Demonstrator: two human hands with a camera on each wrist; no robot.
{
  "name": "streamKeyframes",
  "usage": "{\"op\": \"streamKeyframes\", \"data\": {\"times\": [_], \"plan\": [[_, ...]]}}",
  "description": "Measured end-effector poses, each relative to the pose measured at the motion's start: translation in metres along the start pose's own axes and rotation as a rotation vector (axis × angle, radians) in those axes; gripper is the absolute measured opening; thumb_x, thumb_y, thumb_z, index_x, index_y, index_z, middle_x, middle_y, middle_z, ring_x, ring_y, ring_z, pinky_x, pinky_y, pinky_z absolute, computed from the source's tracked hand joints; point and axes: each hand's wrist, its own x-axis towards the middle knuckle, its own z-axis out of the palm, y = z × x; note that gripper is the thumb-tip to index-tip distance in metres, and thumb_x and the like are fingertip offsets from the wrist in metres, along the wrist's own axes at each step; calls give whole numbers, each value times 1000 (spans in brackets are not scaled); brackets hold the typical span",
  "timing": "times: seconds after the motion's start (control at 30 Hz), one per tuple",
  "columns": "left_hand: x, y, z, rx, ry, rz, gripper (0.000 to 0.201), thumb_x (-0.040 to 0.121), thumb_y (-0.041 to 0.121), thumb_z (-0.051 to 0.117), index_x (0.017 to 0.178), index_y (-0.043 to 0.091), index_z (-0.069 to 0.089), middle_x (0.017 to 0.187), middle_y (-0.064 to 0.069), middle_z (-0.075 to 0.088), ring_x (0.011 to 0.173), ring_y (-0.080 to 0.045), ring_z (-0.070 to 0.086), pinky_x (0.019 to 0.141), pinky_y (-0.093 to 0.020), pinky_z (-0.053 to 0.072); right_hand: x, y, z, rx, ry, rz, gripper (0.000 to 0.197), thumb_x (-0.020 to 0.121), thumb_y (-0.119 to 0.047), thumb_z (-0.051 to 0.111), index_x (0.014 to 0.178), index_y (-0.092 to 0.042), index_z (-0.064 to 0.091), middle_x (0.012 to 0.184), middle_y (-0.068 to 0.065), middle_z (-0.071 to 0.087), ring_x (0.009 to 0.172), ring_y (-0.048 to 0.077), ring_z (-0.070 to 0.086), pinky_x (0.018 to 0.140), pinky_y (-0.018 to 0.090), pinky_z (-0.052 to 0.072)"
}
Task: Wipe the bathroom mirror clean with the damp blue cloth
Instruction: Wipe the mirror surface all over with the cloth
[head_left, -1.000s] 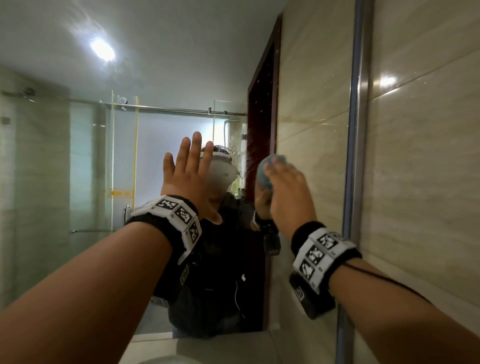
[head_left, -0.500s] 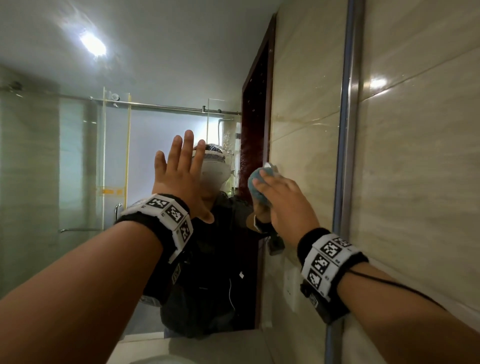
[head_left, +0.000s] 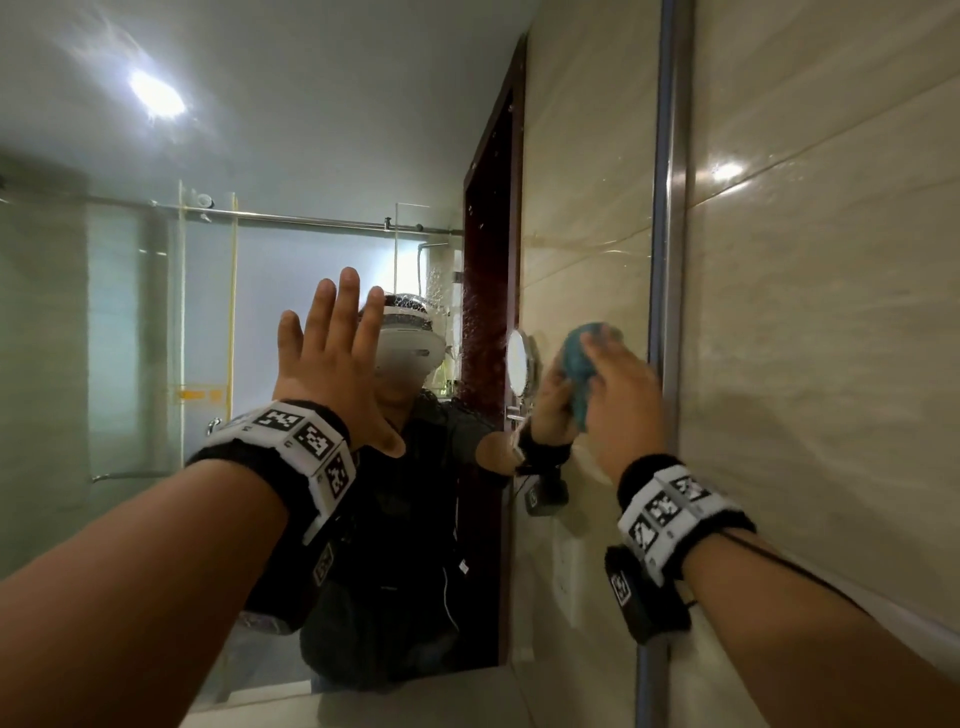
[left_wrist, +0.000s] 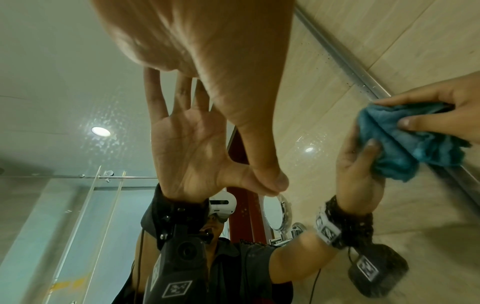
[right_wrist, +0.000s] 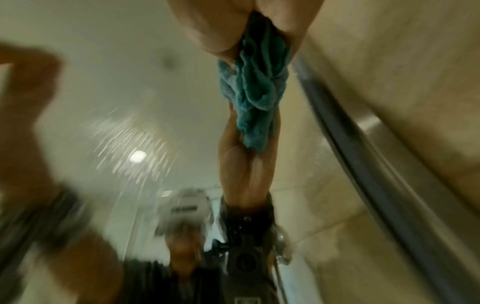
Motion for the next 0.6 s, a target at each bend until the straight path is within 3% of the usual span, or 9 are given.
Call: {"op": "streamKeyframes", "data": {"times": [0.07, 0.27, 0.47, 0.6], "plan": [[0, -1, 0, 0, 0, 1, 157, 42, 80, 70, 136, 17, -40, 145, -8, -41, 138, -27, -31, 113, -51, -8, 9, 7, -12, 53, 67, 162, 47, 95, -2, 42, 140, -15, 40, 150, 3, 30, 136, 20, 31, 112, 25, 21], [-1, 0, -1, -12, 0, 8, 157, 43, 79, 71, 136, 17, -40, 146, -8, -41, 138, -28, -31, 113, -51, -9, -26, 4, -4, -48, 46, 281, 48, 98, -11, 39, 145, -18, 30, 153, 1, 25, 137, 21, 28, 113, 28, 21], [1, -2, 3, -16, -3, 4, 159, 42, 80, 70, 126, 19, -50, 144, -8, -44, 137, -27, -33, 112, -50, -11, 28, -7, -19, -112, -10, 157, 50, 94, -1, 41, 143, -9, 33, 150, 8, 29, 137, 22, 28, 113, 33, 23], [1, -1, 2, -4, -1, 0, 157, 42, 83, 67, 119, 18, -53, 143, -9, -45, 136, -28, -34, 113, -51, -10, 17, -1, -11, -18, 96, 212, 49, 96, -5, 41, 143, -17, 34, 150, 3, 30, 134, 23, 32, 112, 34, 27]]}}
